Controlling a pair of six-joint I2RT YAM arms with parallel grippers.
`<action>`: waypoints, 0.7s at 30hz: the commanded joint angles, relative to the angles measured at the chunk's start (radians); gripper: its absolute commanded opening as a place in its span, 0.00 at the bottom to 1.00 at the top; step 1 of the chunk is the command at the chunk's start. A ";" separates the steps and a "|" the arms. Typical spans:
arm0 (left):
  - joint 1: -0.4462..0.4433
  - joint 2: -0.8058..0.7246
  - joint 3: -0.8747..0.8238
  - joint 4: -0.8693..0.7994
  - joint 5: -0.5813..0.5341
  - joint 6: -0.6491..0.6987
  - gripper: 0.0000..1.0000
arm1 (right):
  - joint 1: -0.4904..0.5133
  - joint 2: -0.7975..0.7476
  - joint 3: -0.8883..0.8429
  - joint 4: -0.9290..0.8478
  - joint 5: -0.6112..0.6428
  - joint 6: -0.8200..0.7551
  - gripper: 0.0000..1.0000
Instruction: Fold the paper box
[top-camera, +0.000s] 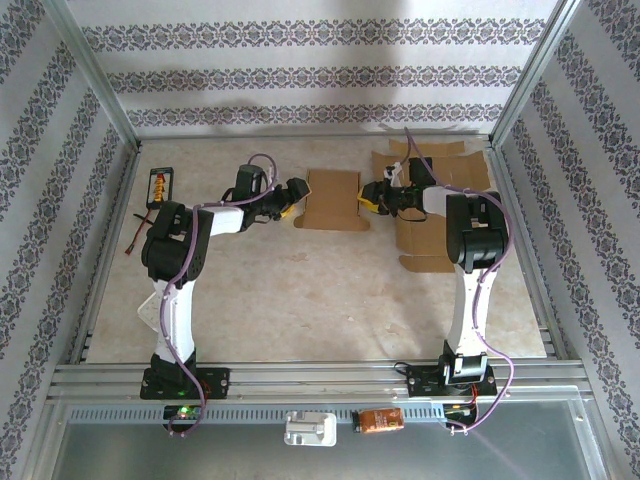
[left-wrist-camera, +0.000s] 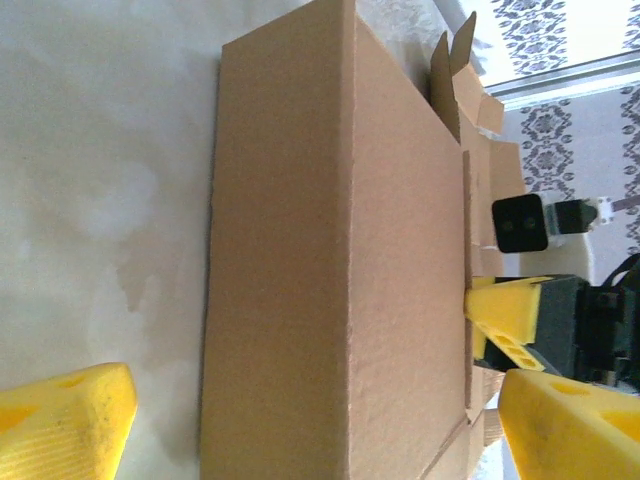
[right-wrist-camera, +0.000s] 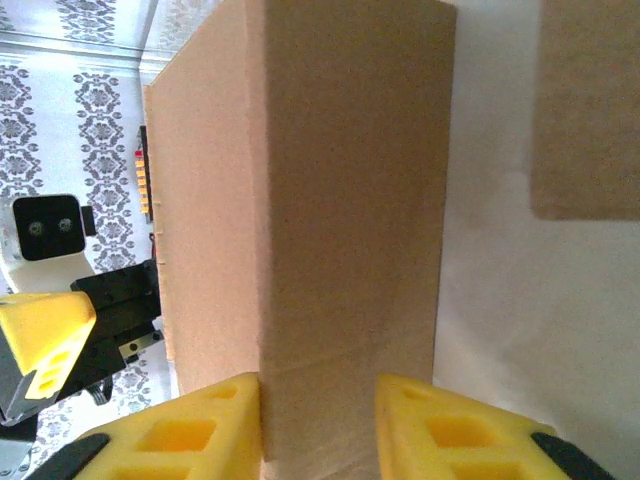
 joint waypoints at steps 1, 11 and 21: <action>-0.003 -0.053 0.006 -0.101 -0.045 0.079 0.94 | 0.004 -0.003 -0.023 -0.074 0.112 -0.045 0.26; -0.004 -0.085 0.017 -0.173 -0.070 0.133 0.94 | -0.021 0.003 -0.039 -0.072 0.125 -0.029 0.09; -0.019 0.005 0.063 -0.011 0.013 -0.054 0.95 | -0.021 0.007 -0.033 -0.084 0.128 -0.027 0.02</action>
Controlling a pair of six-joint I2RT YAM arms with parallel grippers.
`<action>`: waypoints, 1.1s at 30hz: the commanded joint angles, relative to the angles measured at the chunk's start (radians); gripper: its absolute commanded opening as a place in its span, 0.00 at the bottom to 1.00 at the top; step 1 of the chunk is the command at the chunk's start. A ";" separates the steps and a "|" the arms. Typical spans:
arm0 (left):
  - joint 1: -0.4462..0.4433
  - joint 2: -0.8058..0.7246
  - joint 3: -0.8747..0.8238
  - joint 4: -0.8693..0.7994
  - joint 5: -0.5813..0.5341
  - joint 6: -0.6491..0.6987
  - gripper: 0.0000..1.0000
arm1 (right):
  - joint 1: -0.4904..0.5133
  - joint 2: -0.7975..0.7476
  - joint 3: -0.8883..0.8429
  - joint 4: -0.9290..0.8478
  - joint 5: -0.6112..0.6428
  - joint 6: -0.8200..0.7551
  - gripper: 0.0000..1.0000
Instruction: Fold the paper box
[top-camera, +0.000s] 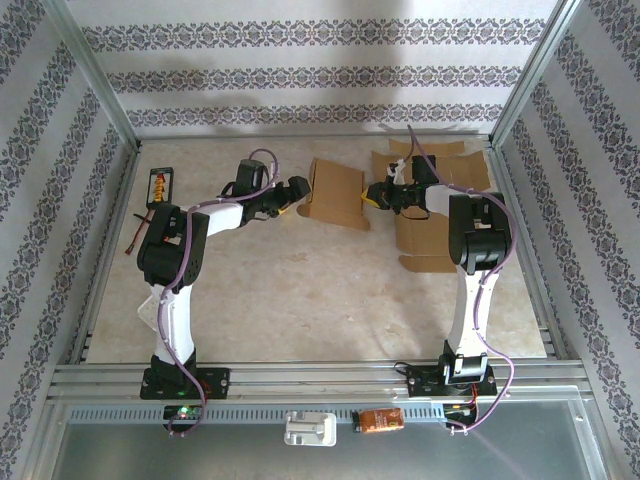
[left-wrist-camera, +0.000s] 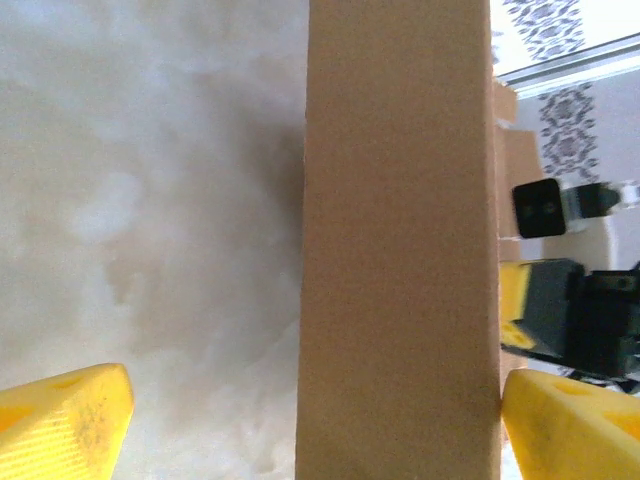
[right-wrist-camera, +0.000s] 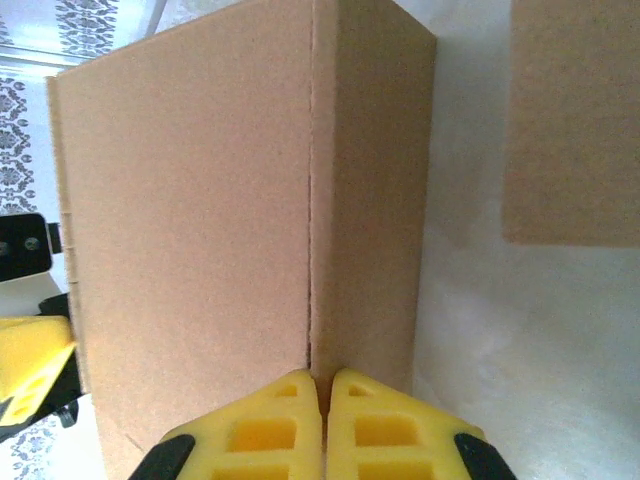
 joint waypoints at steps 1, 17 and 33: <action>-0.009 0.066 0.026 0.134 0.049 -0.146 0.95 | -0.009 0.024 -0.031 -0.079 0.102 -0.017 0.01; -0.066 0.202 0.159 0.232 0.086 -0.263 0.71 | -0.009 0.032 -0.020 -0.084 0.079 -0.022 0.03; -0.061 -0.093 0.008 -0.189 -0.209 -0.314 0.33 | 0.186 -0.577 -0.218 -0.061 0.539 -0.425 0.65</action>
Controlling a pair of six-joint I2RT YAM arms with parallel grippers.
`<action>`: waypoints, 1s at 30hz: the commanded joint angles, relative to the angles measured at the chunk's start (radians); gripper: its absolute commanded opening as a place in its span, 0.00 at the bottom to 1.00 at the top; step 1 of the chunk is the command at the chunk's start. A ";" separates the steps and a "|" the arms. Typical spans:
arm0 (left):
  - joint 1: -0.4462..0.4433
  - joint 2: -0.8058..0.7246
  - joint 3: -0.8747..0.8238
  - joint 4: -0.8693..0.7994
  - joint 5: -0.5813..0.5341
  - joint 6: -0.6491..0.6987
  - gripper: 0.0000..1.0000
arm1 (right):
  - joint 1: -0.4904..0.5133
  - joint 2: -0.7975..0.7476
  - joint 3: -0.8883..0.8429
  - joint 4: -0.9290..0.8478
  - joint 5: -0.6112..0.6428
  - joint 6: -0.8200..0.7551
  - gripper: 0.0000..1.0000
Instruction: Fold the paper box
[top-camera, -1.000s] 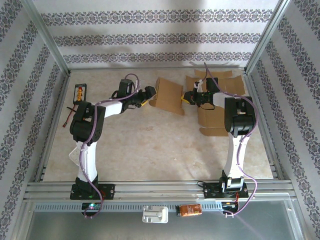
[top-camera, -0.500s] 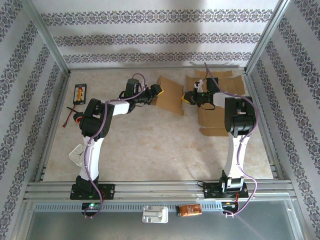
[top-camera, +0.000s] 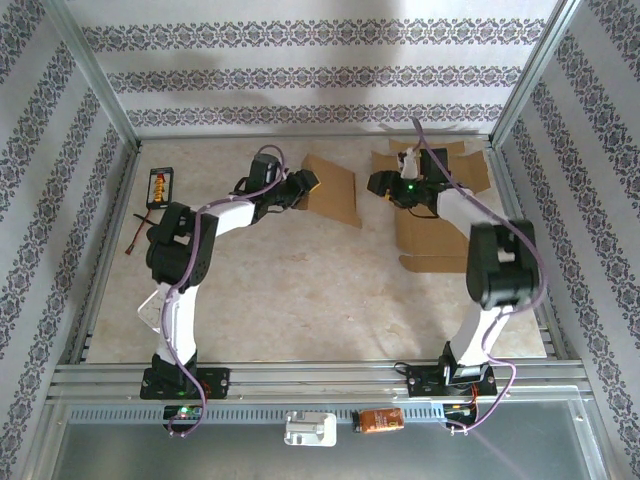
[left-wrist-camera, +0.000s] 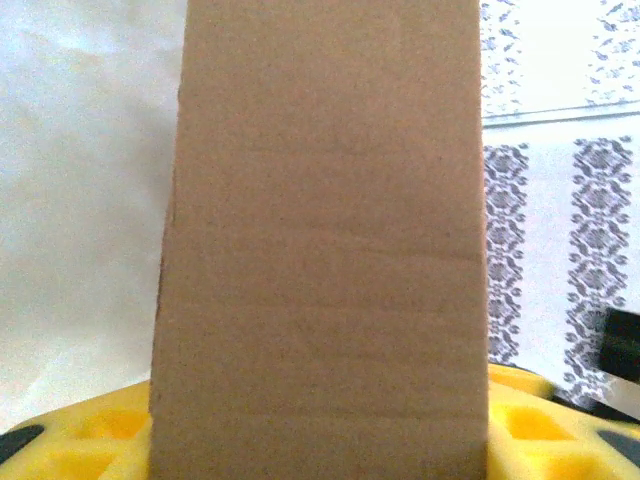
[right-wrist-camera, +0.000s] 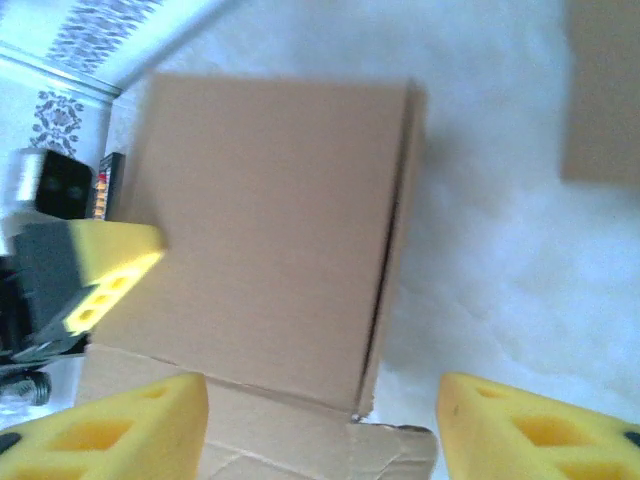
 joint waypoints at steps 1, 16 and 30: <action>0.005 -0.106 -0.062 -0.200 -0.133 -0.064 0.33 | 0.149 -0.166 -0.064 0.050 0.309 -0.323 0.69; 0.047 -0.363 -0.164 -0.493 -0.269 -0.352 0.34 | 0.527 -0.094 -0.086 0.117 0.497 -1.164 0.97; 0.047 -0.421 -0.227 -0.395 -0.214 -0.447 0.34 | 0.595 0.181 0.042 0.322 0.723 -1.208 0.90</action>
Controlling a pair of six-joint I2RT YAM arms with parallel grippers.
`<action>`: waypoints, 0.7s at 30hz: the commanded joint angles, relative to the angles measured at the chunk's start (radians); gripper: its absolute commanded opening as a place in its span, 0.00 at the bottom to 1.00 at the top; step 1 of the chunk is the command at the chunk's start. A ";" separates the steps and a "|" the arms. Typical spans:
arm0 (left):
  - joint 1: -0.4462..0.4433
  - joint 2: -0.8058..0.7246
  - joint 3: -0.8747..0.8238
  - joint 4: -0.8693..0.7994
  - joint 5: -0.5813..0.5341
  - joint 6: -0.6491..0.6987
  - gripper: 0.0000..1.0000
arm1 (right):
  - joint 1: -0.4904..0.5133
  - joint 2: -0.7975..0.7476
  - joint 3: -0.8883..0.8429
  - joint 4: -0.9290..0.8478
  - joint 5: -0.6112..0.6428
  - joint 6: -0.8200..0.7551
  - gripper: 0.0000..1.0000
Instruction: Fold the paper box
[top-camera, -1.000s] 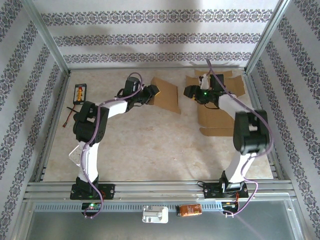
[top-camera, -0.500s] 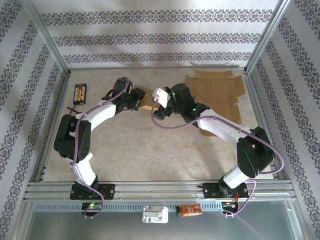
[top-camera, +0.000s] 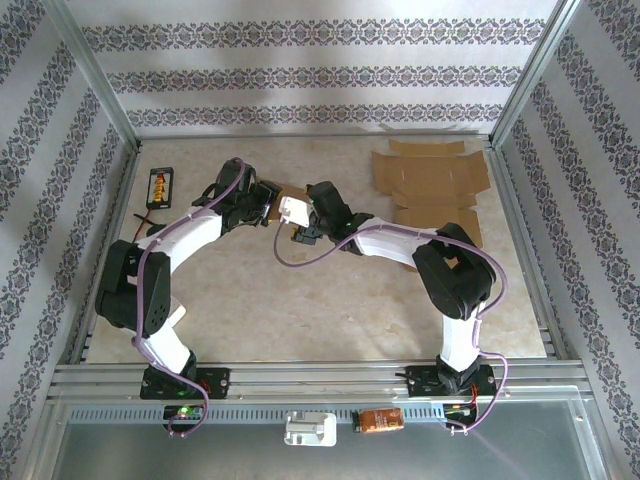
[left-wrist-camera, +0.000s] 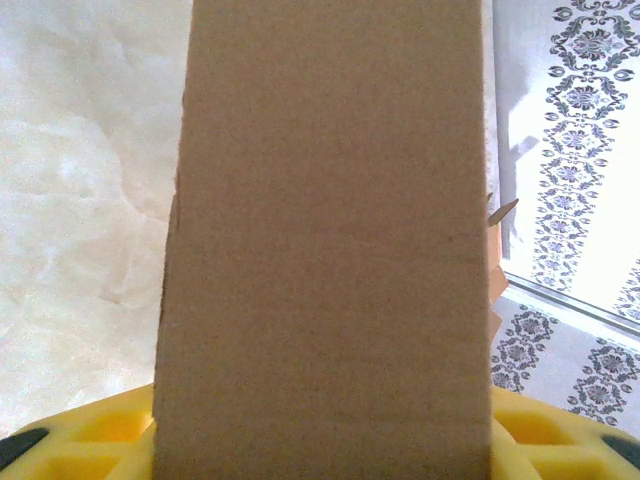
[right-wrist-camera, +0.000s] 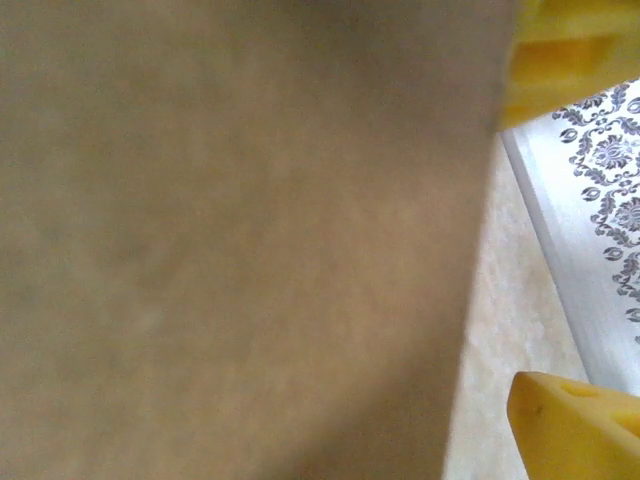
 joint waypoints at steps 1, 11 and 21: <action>0.009 -0.033 -0.013 -0.014 0.012 -0.110 0.34 | 0.011 0.017 0.033 0.079 0.070 -0.032 0.86; 0.020 -0.078 -0.063 0.084 0.037 -0.173 0.52 | 0.005 -0.087 -0.054 0.084 0.036 -0.085 0.39; 0.145 -0.367 -0.034 0.016 -0.188 0.295 0.91 | -0.055 -0.221 0.132 -0.630 -0.093 -0.234 0.37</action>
